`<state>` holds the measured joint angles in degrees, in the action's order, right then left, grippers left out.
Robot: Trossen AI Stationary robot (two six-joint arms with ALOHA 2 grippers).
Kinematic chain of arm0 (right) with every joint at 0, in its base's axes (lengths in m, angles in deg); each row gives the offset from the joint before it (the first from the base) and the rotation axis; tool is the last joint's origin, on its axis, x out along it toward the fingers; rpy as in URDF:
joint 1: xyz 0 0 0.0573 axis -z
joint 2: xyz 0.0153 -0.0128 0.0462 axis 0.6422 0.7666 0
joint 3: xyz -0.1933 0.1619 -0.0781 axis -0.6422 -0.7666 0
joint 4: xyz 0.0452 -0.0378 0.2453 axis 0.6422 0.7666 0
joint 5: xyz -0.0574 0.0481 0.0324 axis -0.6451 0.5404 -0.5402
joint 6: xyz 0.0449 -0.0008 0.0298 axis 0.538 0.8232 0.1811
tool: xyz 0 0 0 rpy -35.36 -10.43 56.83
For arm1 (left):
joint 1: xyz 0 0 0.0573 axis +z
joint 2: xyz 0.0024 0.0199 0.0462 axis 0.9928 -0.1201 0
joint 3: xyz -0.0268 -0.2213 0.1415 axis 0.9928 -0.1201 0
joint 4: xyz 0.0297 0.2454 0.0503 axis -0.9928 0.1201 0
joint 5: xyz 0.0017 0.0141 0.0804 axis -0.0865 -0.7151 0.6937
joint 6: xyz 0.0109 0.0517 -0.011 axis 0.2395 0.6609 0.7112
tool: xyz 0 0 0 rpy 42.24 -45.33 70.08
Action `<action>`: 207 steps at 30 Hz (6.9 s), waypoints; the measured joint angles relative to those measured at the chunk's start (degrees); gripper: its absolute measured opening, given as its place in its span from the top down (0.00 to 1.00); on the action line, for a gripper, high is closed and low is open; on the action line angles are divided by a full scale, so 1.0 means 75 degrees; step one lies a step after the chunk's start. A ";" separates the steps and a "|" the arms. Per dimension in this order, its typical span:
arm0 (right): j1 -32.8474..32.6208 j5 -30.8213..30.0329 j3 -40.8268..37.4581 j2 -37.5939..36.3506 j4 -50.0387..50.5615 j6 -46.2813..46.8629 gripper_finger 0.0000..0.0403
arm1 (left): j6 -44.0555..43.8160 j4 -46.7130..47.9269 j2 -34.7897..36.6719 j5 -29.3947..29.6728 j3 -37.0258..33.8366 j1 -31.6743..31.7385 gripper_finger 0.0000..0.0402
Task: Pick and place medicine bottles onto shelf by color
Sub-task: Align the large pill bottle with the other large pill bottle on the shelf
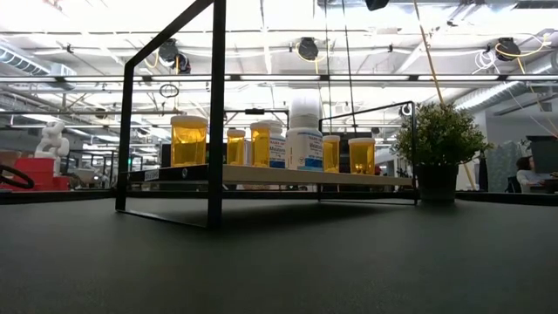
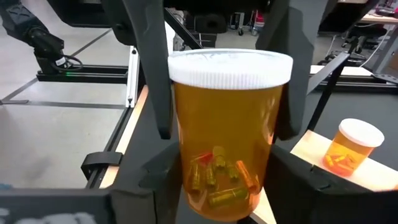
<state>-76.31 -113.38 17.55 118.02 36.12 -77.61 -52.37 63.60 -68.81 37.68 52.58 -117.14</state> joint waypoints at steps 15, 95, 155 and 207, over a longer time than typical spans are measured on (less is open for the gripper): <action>-0.0280 0.0020 -0.0006 -0.1086 0.2326 0.0392 0.53 | 0.0391 -0.0683 0.0003 0.0625 0.0000 -0.0096 0.10; -0.0401 -0.0571 -0.4153 -0.3444 -0.2724 -0.0264 0.53 | 0.1577 -0.4283 -0.1272 -0.1010 -0.0003 0.1829 0.36; -0.0763 0.0364 -0.3420 -0.5690 0.1926 0.0316 0.28 | 0.2320 -0.4162 -0.1341 -0.1011 -0.0015 0.1679 0.51; -0.0197 0.0417 -0.3412 -0.4942 0.0609 0.0155 0.46 | 0.1578 -0.1684 -0.0082 0.0713 0.0000 0.1216 0.01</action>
<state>-77.79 -110.26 -8.05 80.95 40.70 -76.45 -40.53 50.97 -69.42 43.03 52.58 -108.03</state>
